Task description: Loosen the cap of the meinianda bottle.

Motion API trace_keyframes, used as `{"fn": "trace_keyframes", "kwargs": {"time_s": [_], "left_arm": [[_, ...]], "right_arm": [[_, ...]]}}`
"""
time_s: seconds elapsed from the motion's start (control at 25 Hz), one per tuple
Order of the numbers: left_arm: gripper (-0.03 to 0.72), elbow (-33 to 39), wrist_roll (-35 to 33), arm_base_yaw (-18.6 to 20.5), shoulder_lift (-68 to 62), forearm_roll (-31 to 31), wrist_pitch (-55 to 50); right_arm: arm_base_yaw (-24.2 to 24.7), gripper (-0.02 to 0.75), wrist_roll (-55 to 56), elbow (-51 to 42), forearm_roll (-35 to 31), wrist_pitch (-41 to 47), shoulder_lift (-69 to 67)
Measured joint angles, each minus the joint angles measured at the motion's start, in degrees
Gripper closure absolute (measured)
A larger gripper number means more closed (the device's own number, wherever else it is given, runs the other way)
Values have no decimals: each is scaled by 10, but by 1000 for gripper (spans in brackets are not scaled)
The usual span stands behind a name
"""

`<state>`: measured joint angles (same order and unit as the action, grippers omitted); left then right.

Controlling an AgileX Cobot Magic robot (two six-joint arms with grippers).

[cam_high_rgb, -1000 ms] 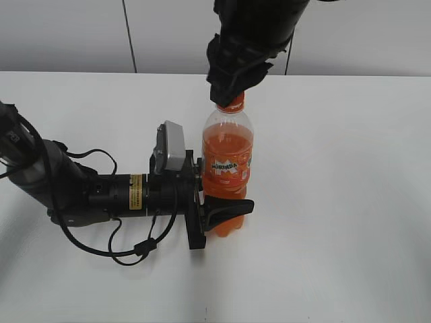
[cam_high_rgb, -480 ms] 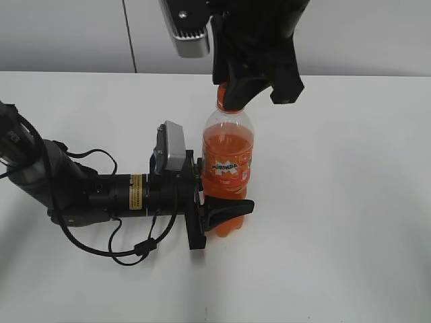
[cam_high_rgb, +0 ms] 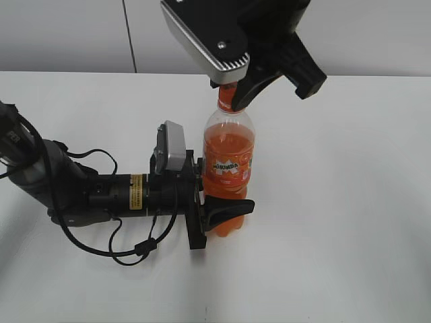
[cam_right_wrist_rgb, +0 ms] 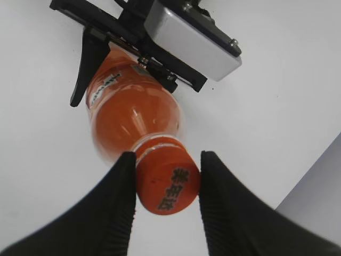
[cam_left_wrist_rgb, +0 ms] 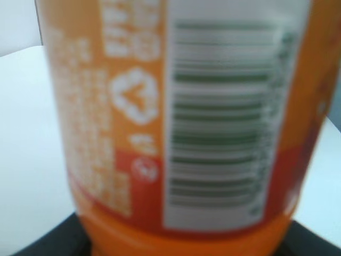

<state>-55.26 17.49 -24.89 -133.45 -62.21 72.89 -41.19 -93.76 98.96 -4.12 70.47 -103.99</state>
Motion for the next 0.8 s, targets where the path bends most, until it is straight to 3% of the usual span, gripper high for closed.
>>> {"fn": "trace_keyframes", "kwargs": {"time_s": [0.48,0.8], "left_arm": [[305,0,0,0,0,0,0],[305,0,1,0,0,-1,1]], "right_arm": [[0,465,67,0,2,0,0],[0,281,137,0,8,-1,0]]}}
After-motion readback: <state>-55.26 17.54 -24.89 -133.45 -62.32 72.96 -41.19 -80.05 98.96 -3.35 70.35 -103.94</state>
